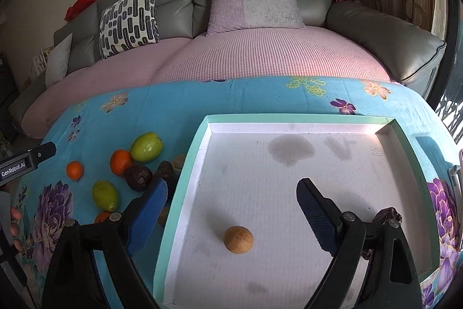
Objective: Organize fruits
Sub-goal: 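Move both open grippers back from the tray toward the fruits on the cloth, then grasp another dark red date with the right gripper while the left gripper grasps a tangerine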
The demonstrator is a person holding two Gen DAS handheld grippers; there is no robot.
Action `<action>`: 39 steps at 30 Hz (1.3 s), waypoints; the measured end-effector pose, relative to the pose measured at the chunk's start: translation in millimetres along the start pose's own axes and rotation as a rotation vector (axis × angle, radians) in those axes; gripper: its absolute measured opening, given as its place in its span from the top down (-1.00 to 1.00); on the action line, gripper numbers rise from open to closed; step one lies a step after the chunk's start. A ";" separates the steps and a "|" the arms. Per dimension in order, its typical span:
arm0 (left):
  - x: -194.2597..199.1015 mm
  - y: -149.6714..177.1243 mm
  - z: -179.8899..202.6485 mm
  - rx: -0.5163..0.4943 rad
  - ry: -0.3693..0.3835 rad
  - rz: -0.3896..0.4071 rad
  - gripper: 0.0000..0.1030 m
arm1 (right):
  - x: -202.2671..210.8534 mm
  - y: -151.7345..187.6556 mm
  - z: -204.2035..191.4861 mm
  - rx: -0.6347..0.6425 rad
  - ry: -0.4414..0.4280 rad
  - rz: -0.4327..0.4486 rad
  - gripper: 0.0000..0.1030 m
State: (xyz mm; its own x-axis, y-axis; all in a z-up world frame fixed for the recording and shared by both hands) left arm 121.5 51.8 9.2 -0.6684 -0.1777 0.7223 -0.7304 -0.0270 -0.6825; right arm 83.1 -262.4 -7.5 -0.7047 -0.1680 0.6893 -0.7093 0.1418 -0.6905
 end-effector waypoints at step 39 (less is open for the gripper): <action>-90.8 16.3 -17.9 0.130 0.193 -0.250 -0.20 | -96.2 3.9 -97.7 0.156 -0.114 -0.166 0.30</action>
State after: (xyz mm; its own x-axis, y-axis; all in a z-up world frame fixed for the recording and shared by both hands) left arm 167.8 85.1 -65.5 -0.4941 0.0395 0.8685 -0.8594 -0.1734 -0.4810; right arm 146.4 -150.4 -55.1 -0.5660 -0.2866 0.7730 -0.7975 -0.0472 -0.6015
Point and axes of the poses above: each gripper's, at about its wrist camera, not at the fingertips, and x roughly against the way its jaws point, z to its right, y to its underside, the point moved 1 cm from there along -x, roughly the way its jaws point, and after that the axes turned 8 degrees about -y, right-handed, at the moved point
